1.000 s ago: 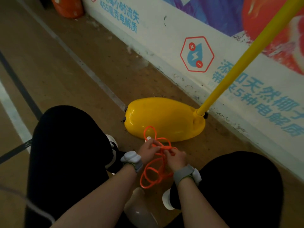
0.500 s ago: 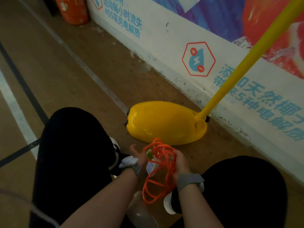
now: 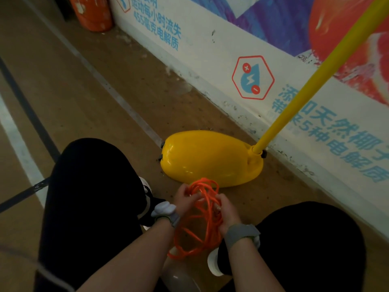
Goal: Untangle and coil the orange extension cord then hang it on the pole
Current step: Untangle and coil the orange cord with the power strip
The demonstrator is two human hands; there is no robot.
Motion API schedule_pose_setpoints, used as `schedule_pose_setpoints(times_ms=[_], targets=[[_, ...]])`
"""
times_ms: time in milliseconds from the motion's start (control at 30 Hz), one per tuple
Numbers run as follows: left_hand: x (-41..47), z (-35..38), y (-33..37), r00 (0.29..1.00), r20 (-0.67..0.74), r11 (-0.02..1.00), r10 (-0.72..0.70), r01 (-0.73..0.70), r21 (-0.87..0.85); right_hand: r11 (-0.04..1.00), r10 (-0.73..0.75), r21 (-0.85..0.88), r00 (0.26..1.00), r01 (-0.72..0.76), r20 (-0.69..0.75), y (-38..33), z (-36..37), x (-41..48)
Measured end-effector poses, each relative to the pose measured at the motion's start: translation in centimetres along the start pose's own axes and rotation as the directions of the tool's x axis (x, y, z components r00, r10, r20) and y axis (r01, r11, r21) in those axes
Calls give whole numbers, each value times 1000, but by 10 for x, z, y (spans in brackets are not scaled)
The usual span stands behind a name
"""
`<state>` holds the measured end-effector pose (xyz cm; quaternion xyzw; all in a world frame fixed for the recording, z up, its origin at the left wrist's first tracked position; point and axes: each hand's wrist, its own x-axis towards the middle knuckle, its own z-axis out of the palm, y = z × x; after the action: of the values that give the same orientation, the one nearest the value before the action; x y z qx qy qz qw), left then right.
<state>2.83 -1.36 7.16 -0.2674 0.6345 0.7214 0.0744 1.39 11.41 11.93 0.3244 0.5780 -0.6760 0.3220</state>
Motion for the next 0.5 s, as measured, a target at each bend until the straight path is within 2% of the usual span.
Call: schedule_pose_setpoints(times_ms=[67,167,200,233,300,433,500], targets=[[0,-4,0,998,57,1000,-21,20,12,999,28,-41,1000,-28,0,0,2,-2],[-1,-3,-2,1000,27,997,0,-3,78,989,29,-146,998,-35,-49,0,6,-4],[-3,-2,-4,1000,26,996,-4,2,87,976,-13,-218,997,-4,-75,3,6,-2],[-3,-1,-3,999,41,995,2,-6,96,943,-71,-331,994,40,-83,5,6,3],[-2,0,-4,997,72,991,10,-19,130,796,-210,-594,974,120,-83,12,2,14],[-1,0,-1,993,120,986,4,-24,164,614,-347,-777,931,138,-110,22,5,10],[-3,2,-3,991,131,980,1,-27,196,704,-382,-694,904,150,-193,26,7,9]])
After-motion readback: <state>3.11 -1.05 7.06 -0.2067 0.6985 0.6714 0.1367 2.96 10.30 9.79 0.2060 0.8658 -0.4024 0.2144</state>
